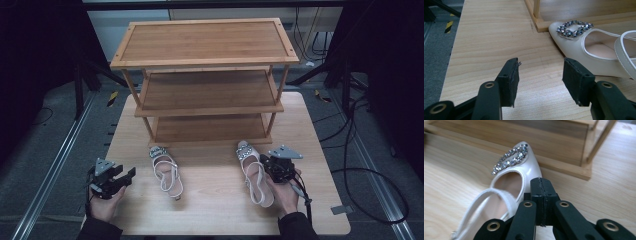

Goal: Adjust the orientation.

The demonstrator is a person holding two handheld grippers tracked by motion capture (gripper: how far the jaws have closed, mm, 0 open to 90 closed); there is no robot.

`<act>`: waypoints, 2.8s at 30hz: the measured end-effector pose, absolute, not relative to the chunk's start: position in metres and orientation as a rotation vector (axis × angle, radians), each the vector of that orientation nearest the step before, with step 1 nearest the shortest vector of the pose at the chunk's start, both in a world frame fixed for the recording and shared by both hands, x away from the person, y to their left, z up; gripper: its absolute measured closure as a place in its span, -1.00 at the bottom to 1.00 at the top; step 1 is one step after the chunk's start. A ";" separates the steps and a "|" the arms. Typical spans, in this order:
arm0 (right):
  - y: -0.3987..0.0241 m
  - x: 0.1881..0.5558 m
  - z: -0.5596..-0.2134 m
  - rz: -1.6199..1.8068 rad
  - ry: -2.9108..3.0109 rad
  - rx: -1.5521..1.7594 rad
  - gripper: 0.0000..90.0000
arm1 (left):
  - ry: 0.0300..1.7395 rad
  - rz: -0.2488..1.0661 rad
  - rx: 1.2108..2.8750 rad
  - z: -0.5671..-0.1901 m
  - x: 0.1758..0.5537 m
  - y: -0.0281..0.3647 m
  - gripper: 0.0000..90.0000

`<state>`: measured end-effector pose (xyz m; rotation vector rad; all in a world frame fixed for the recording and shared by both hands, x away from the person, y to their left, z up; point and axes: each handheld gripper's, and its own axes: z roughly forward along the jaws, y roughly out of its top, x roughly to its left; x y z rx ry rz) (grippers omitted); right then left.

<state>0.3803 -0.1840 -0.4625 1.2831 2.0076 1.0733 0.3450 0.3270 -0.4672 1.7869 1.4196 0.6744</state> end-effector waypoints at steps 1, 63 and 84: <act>-0.184 0.380 -0.463 1.073 2.008 1.283 1.00 | 1.420 0.674 1.787 -0.467 0.345 0.327 0.02; -0.192 0.337 -0.491 1.020 2.100 1.313 -0.71 | 1.460 0.688 1.773 -0.471 0.346 0.337 -0.10; -0.190 0.341 -0.491 1.020 2.145 1.286 -0.17 | 1.460 0.683 1.770 -0.472 0.348 0.338 -0.09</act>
